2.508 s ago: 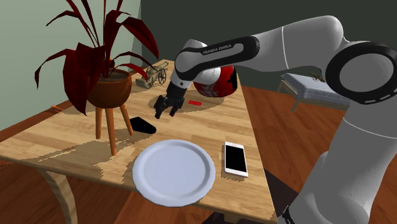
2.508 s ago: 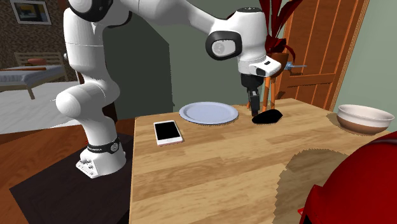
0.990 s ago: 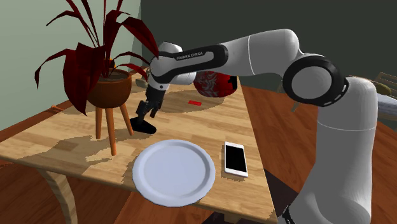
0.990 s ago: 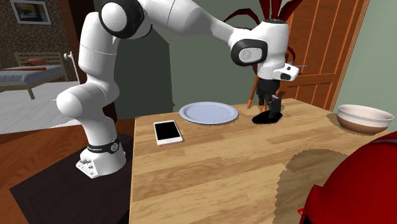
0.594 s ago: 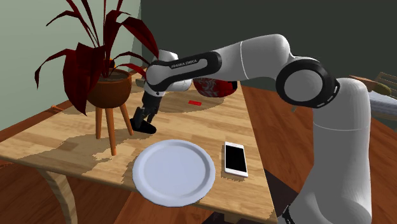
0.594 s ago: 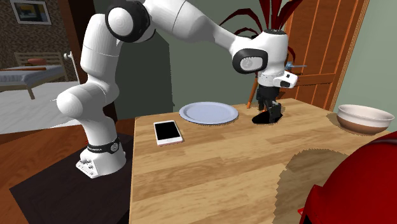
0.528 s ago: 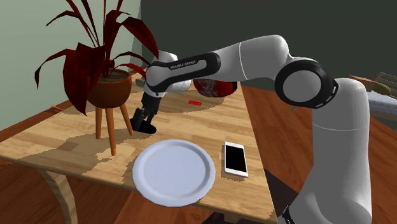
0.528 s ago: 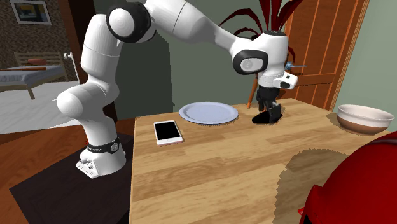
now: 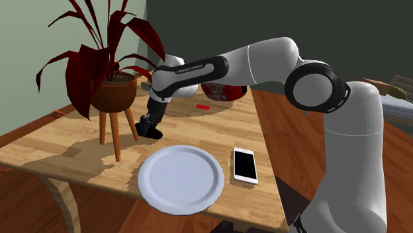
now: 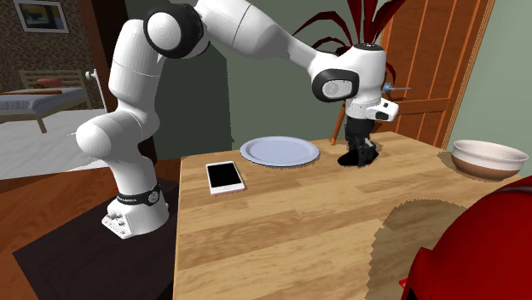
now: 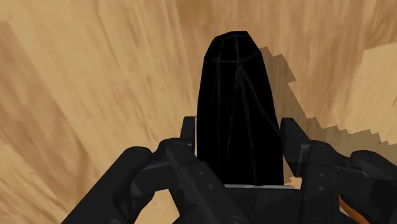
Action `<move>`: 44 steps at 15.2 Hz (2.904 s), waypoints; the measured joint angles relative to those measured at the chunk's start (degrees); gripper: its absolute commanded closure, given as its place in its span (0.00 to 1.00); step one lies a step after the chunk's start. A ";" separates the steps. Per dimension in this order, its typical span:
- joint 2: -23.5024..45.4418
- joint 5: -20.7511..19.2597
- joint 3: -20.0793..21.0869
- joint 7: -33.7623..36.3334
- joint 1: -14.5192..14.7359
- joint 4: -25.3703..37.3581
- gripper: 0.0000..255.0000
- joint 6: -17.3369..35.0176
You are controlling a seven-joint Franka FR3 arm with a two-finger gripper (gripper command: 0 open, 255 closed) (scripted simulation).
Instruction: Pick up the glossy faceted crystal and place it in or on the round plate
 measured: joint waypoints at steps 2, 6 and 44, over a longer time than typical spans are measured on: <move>-0.01 0.01 0.03 -0.01 0.02 0.01 1.00 0.01; -0.02 0.01 0.01 -0.02 0.00 0.03 1.00 0.04; -38.26 4.43 3.45 5.54 3.36 -35.97 1.00 -0.66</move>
